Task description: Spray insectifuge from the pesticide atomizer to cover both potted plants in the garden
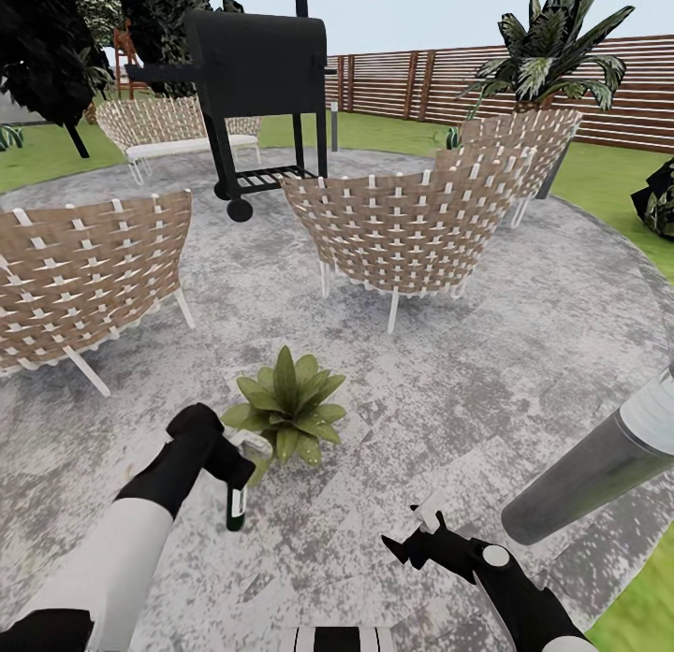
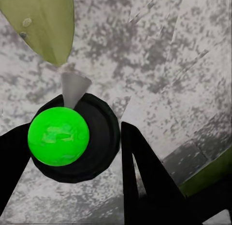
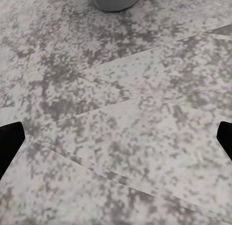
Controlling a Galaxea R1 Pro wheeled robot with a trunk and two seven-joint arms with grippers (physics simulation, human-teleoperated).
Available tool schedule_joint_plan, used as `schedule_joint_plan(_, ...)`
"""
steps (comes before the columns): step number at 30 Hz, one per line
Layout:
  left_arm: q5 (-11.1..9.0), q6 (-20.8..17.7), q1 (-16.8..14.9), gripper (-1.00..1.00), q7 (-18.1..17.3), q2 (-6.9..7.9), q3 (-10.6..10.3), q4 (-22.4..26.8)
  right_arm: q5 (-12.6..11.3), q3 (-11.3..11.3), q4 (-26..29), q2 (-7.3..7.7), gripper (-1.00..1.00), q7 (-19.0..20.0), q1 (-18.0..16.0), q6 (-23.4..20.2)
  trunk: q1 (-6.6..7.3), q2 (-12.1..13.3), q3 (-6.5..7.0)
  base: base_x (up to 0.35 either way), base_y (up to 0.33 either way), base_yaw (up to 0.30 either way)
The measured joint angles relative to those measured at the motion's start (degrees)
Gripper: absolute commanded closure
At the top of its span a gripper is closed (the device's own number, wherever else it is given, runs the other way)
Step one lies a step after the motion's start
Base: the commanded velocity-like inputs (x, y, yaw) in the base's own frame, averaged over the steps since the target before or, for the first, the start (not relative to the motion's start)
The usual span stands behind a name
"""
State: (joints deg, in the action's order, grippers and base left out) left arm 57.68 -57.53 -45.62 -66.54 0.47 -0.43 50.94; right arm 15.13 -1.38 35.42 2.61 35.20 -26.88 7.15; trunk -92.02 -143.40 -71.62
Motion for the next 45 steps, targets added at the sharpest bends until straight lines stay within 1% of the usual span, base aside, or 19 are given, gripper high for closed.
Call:
schedule_joint_plan(2, 1.7, -0.1, -0.3, 1.00, -0.6, -0.32, -0.8, 0.2, 0.0, 0.0, 0.0, 0.00, -1.00, 0.0, 0.0, 0.0, 0.00, 0.0, 0.00, 0.000, 0.000, 0.000)
schedule_joint_plan(4, 2.3, -0.1, -0.4, 1.00, -1.5, -0.52, -1.1, 0.1, 0.0, 0.0, 0.1, 0.04, -1.00, 0.0, 0.0, 0.1, 0.00, 0.0, 0.00, 0.000, 0.000, 0.000)
schedule_joint_plan(5, 2.5, -0.1, -0.2, 1.00, -2.4, -0.39, -1.1, 0.0, 0.0, 0.0, 0.1, 0.03, -1.00, 0.0, 0.0, 0.1, 0.00, 0.0, 0.00, -0.010, 0.000, 0.000)
schedule_joint_plan(7, 2.8, 0.0, 0.0, 1.00, -3.9, -0.13, -1.1, -0.1, 0.0, 0.0, 0.0, 0.04, -1.00, 0.0, 0.0, 0.1, -0.02, 0.0, 0.00, -0.146, 0.070, 0.000)
schedule_joint_plan(9, 2.9, 0.1, 0.2, 1.00, -4.6, 0.03, -1.1, -0.1, 0.0, 0.0, 0.0, 0.07, -1.00, 0.0, 0.0, 0.1, -0.03, 0.0, 0.00, -0.245, 0.178, 0.000)
schedule_joint_plan(15, 2.9, 0.1, 0.3, 1.00, -4.8, 0.06, -1.1, 0.0, 0.0, 0.0, 0.0, 0.09, -1.00, 0.0, 0.0, 0.1, -0.01, 0.0, 0.00, -0.159, 0.245, 0.000)
schedule_joint_plan(21, 3.0, 0.0, 0.1, 1.00, -4.8, -0.02, -1.0, 0.1, -0.1, 0.1, 0.0, 0.09, -1.00, 0.0, 0.0, 0.2, 0.01, 0.0, 0.00, 0.066, 0.295, -0.013)
schedule_joint_plan(30, 3.2, 0.1, 0.4, 1.00, -4.7, -0.06, -1.2, 0.3, -0.1, 0.0, 0.0, 0.11, -1.00, 0.1, 0.0, 0.2, -0.02, 0.0, 0.40, -0.096, 0.283, -0.186)
schedule_joint_plan(33, 4.0, 0.3, 0.5, 1.00, -4.3, 0.11, -1.1, 0.2, -0.1, 0.1, 0.0, 0.17, -1.00, 0.1, 0.0, 0.2, -0.01, 0.0, 0.55, -0.069, 0.082, -0.207)
schedule_joint_plan(36, 4.8, 0.3, 0.7, 1.00, -4.2, 0.68, -1.0, -0.3, -0.1, 0.2, 0.0, 0.20, -1.00, 0.1, 0.0, 0.2, 0.00, 0.0, 0.71, -0.012, 0.014, -0.207)
schedule_joint_plan(39, 5.1, 0.3, 2.1, 1.00, -4.1, 0.69, -1.1, -0.5, -0.1, 0.2, 0.1, 0.26, -1.00, 0.0, 0.0, 0.2, 0.00, 0.0, 0.84, -0.002, 0.002, -0.110)
schedule_joint_plan(45, 5.1, 0.1, 2.8, 1.00, -0.4, 0.81, -0.4, -0.5, -0.1, 0.4, 0.3, 0.33, -1.00, -0.1, 0.0, 0.3, 0.00, 0.0, 0.87, 0.000, 0.000, -0.010)
